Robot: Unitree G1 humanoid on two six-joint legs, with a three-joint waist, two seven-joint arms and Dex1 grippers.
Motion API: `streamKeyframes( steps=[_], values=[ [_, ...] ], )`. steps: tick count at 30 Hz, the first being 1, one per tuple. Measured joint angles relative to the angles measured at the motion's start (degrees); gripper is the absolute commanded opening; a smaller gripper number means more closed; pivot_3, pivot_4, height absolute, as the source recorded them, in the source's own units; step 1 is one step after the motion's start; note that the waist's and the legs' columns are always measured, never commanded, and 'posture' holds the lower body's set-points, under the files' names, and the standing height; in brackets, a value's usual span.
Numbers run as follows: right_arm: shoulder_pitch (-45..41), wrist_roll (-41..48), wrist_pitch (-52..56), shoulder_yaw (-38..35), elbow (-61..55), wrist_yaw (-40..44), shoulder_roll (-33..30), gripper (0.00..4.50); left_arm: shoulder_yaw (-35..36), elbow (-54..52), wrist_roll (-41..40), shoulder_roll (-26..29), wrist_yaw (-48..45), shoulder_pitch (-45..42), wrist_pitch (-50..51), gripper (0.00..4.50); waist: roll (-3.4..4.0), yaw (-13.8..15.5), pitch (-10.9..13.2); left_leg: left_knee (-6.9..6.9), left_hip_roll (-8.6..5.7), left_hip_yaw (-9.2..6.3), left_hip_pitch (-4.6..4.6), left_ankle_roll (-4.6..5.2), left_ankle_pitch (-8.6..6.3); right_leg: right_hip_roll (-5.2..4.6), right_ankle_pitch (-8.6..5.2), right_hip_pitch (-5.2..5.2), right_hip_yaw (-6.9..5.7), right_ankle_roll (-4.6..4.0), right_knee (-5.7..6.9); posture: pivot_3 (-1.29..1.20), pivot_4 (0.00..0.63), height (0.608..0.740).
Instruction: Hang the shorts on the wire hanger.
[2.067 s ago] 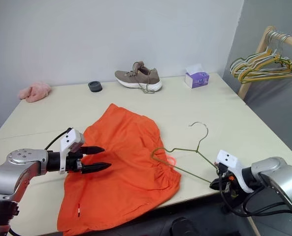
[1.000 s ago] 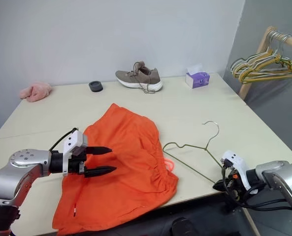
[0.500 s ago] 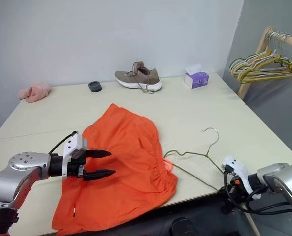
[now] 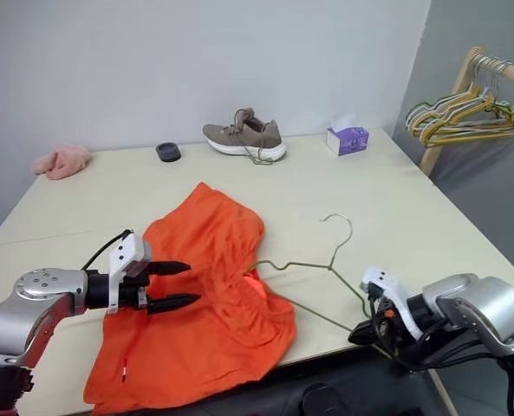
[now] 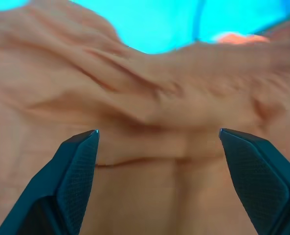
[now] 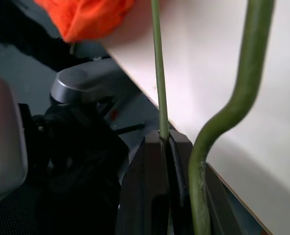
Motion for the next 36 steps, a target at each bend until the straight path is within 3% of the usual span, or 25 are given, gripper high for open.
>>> streamKeyframes(
  steps=[8,16,20,29,36],
  values=[
    [-0.3,-3.2,-3.0,6.7,-2.7,-2.5,0.9,0.00,2.1,6.1,1.5,-0.4,3.1,-2.2,-3.6,4.15,-0.02,0.1,0.0,0.00,0.01,-0.01,-0.18,0.00,0.00,-0.02,0.00,-0.18,0.00,0.00,0.01,-0.27,0.000,0.740],
    [-0.3,-3.1,-1.1,7.4,0.2,-4.0,1.5,0.00,2.3,6.9,1.6,-0.6,3.2,-1.5,-4.4,4.15,-0.02,0.1,0.0,0.05,0.01,-0.07,-0.56,0.00,0.00,-0.02,0.02,-0.50,-0.04,0.01,0.07,-0.27,0.000,0.740],
    [-1.3,0.2,4.9,4.8,2.0,-5.3,6.3,0.00,2.3,6.8,1.3,-1.0,3.0,-0.7,-4.3,4.15,-0.03,-0.1,0.0,0.06,0.02,-0.07,-0.52,0.00,0.00,-0.02,0.02,-0.50,-0.03,0.00,0.16,-0.26,0.000,0.740],
    [-8.8,3.8,19.5,-4.1,8.7,-15.7,24.7,0.00,-0.4,0.3,-0.7,-5.5,2.1,2.1,-0.5,4.15,-0.04,0.3,-0.1,0.32,-0.02,-0.11,-0.56,0.01,0.01,-0.01,0.02,-0.51,-0.03,0.01,0.46,-0.26,0.000,0.740],
    [-10.0,6.4,20.8,-7.1,9.9,-20.4,27.0,0.00,-4.8,-2.8,-1.0,-10.2,2.9,2.3,2.1,4.15,-0.02,1.4,-0.1,0.44,-0.03,-0.11,-0.61,0.01,0.01,0.02,0.02,-0.54,-0.03,0.01,0.54,-0.27,0.000,0.740]
  ],
)
